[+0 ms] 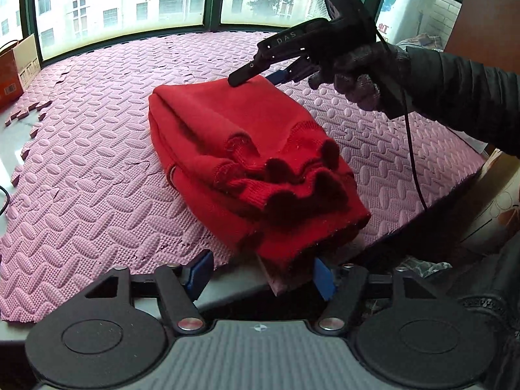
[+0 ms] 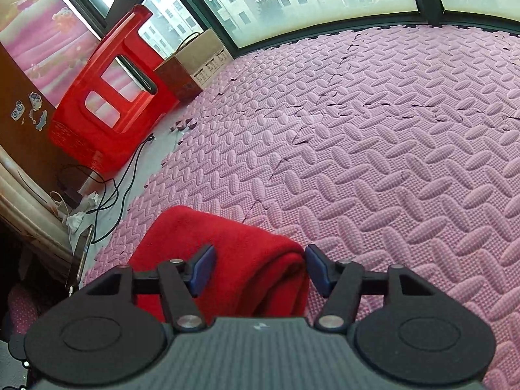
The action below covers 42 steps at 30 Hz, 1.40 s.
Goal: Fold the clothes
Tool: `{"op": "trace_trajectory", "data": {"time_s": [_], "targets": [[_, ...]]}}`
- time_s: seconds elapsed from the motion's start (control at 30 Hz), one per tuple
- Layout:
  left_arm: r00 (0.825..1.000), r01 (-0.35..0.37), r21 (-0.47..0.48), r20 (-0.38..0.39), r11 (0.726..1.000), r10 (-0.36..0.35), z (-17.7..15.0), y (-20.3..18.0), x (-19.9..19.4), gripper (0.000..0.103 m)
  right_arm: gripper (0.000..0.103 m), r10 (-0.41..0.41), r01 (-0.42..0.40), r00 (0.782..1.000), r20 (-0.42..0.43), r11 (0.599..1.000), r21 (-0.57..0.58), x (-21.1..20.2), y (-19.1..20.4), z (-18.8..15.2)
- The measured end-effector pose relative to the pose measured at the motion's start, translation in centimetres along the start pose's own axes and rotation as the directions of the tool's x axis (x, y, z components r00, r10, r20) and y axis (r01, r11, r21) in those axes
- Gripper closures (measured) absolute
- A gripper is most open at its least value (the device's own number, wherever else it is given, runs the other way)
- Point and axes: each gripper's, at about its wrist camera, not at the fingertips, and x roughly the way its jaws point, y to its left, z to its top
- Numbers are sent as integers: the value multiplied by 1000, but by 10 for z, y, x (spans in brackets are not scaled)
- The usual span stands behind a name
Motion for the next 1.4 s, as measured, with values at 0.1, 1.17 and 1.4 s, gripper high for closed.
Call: {"op": "trace_trajectory", "data": {"time_s": [0.1,1.17,1.4], "targets": [[1000,6,-6,5,1000,-6,0,3,1,59,48,-10,10,1000,7,1000,0,-4,1,-3],[992,-63,-61,104,996,69,75,89,28,80,56,-244,290,927,286,948,-132,-135,60,-87],[990,-39,-122,131,992,55,67,82,16,79,56,-145,222,972,183,813,-539,-67,135,-82]]}}
